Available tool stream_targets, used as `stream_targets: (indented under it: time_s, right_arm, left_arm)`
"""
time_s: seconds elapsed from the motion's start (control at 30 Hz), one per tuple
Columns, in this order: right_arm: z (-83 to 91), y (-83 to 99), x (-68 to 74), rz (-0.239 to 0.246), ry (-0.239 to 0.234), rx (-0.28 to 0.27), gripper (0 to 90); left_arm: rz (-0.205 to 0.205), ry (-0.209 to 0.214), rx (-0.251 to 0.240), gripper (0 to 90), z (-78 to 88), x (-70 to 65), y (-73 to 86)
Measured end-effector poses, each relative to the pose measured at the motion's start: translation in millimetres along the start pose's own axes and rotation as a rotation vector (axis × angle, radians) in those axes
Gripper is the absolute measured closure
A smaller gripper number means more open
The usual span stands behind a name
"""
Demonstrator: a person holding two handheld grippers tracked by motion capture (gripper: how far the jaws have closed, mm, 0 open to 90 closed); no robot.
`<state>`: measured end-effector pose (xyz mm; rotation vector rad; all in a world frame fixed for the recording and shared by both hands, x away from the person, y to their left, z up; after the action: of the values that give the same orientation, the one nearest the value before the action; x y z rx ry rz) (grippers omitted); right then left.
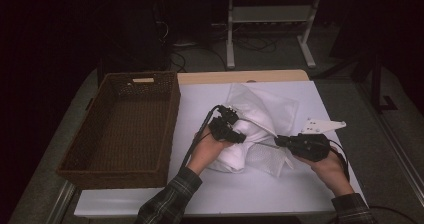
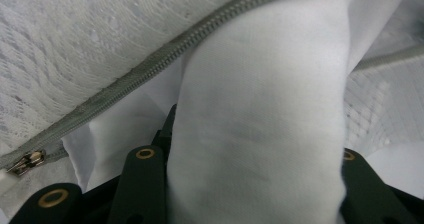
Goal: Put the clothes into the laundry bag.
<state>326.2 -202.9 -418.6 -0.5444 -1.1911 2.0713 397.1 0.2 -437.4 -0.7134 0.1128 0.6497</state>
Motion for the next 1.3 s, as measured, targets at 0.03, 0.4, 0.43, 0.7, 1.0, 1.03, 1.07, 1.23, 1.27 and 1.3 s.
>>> stream_targets:
  time_s: [0.03, 0.4, 0.43, 0.7, 1.0, 1.03, 1.07, 1.23, 1.27, 1.3]
  right_arm:
    - [0.0, -0.8, 0.6, 0.002, -0.002, -0.001, 86.0]
    - [-4.3, -1.0, 9.7, 0.023, -0.032, 0.008, 85.9]
    - [-4.4, -0.4, 9.9, 0.022, -0.033, 0.009, 85.9]
    - [-2.8, 2.2, 7.1, 0.011, -0.026, 0.011, 85.6]
    - [-2.4, 5.3, 1.7, -0.004, -0.014, 0.016, 84.7]
    - [-2.3, 5.5, 1.3, -0.006, -0.012, 0.016, 84.7]
    - [-2.4, 5.6, 0.8, -0.009, -0.012, 0.015, 84.7]
    - [-2.3, 6.7, -1.0, -0.012, -0.006, 0.017, 84.7]
    - [-2.3, 7.4, -1.7, -0.016, -0.003, 0.021, 84.7]
    - [-2.3, 7.4, -1.7, -0.016, -0.003, 0.021, 84.7]
  left_arm:
    - [0.019, -0.007, -0.005, 55.2, -4.0, 3.6, -2.7]
    - [0.043, -0.024, -0.021, 50.3, -22.7, 6.8, -8.3]
    - [0.042, -0.022, -0.02, 48.6, -23.1, 6.4, -8.2]
    - [0.017, 0.005, -0.028, 35.0, -22.0, 3.7, -6.5]
    - [-0.039, 0.023, -0.059, 24.5, 4.4, -7.9, 0.5]
    - [-0.044, 0.024, -0.061, 24.3, 8.3, -9.6, 1.8]
    - [-0.049, 0.026, -0.065, 23.9, 12.0, -11.3, 3.0]
    - [-0.076, 0.027, -0.079, 21.8, 32.7, -16.9, 10.5]
    - [-0.081, 0.026, -0.078, 21.7, 37.8, -17.4, 13.1]
    - [-0.081, 0.026, -0.078, 21.4, 37.8, -17.4, 13.1]
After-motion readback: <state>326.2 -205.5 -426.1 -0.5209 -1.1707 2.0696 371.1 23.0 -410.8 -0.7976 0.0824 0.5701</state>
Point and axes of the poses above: each handheld gripper's, and its own axes: z roughly backward along the jaws, y roughly out of its underside, x roughly to its left, the point moved 5 cm from there along -z, roughly forward along the jaws, and after that the axes turned 11 degrees about y, right-handed, at the moved point
